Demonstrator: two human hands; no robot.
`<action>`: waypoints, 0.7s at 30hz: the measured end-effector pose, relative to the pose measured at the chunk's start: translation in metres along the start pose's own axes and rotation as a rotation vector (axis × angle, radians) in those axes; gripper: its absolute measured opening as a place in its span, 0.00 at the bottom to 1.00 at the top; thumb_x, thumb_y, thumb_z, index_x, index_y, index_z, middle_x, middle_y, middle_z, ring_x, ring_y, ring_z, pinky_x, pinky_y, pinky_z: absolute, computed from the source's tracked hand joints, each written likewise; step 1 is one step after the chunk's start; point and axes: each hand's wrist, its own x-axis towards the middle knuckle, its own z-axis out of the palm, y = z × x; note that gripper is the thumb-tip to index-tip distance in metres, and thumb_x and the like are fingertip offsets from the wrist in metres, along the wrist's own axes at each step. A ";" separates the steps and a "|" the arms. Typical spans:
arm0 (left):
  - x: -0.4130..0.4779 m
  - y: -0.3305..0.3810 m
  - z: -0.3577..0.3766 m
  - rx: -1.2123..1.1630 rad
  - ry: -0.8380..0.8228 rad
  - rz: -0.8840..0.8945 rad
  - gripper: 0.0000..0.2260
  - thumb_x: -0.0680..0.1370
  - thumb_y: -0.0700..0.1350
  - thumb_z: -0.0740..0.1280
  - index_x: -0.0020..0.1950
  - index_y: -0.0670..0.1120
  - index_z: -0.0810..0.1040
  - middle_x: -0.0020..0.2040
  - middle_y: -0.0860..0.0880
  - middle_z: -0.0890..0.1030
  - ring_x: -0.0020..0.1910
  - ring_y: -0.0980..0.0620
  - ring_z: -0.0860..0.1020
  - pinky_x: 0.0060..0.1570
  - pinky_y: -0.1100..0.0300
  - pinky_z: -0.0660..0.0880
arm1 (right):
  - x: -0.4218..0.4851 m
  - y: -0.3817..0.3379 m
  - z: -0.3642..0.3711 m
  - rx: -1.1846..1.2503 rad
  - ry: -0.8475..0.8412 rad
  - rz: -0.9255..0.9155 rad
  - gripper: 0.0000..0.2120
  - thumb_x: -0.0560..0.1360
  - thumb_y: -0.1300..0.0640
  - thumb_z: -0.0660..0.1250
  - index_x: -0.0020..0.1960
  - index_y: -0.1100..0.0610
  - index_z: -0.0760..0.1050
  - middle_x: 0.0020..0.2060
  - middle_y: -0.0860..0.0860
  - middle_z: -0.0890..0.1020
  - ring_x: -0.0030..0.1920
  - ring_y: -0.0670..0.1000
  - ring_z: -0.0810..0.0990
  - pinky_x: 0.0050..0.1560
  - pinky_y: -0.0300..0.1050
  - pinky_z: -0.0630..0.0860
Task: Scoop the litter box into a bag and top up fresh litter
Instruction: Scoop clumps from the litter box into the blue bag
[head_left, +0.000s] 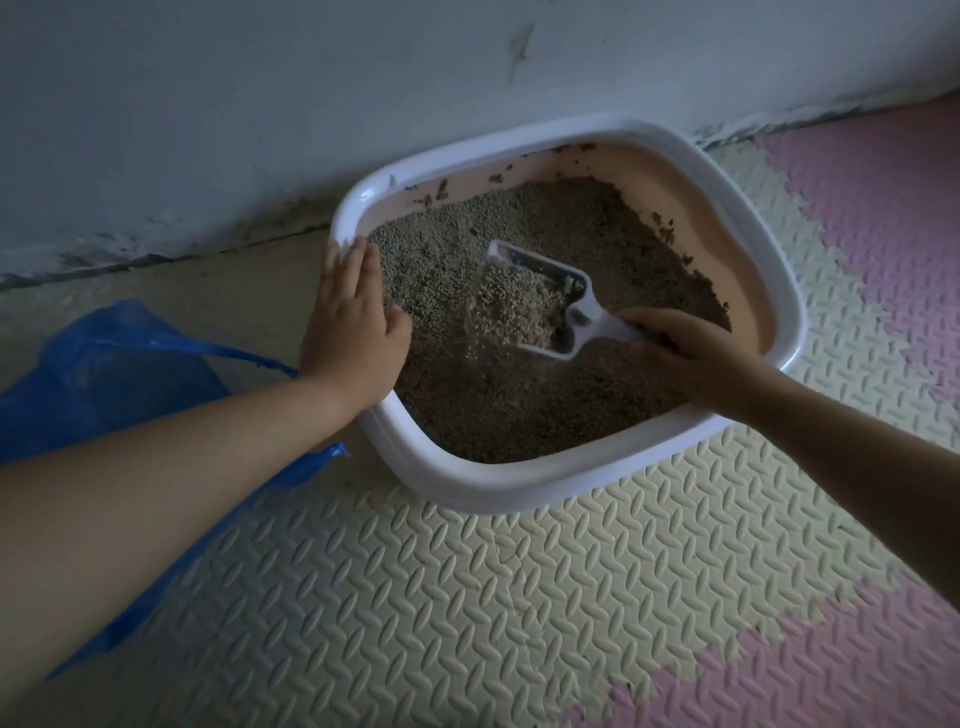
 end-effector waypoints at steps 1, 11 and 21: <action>0.000 0.000 0.000 0.001 -0.004 -0.003 0.27 0.80 0.43 0.56 0.77 0.39 0.52 0.78 0.44 0.50 0.77 0.47 0.43 0.72 0.59 0.39 | 0.000 0.001 -0.002 -0.052 0.009 -0.009 0.15 0.78 0.62 0.63 0.64 0.55 0.74 0.51 0.45 0.77 0.50 0.45 0.75 0.50 0.38 0.67; -0.001 0.000 -0.002 0.034 -0.034 -0.009 0.29 0.79 0.45 0.57 0.77 0.40 0.51 0.79 0.45 0.48 0.77 0.47 0.42 0.73 0.58 0.41 | 0.001 0.002 -0.002 -0.160 0.065 0.012 0.17 0.78 0.60 0.62 0.66 0.54 0.72 0.55 0.49 0.78 0.52 0.47 0.74 0.52 0.41 0.67; 0.000 0.000 -0.003 0.055 -0.051 -0.004 0.30 0.79 0.46 0.57 0.77 0.39 0.51 0.79 0.44 0.48 0.77 0.47 0.42 0.73 0.57 0.41 | 0.000 0.002 -0.009 -0.198 0.023 -0.020 0.17 0.78 0.60 0.63 0.67 0.56 0.72 0.54 0.50 0.79 0.53 0.51 0.77 0.51 0.44 0.70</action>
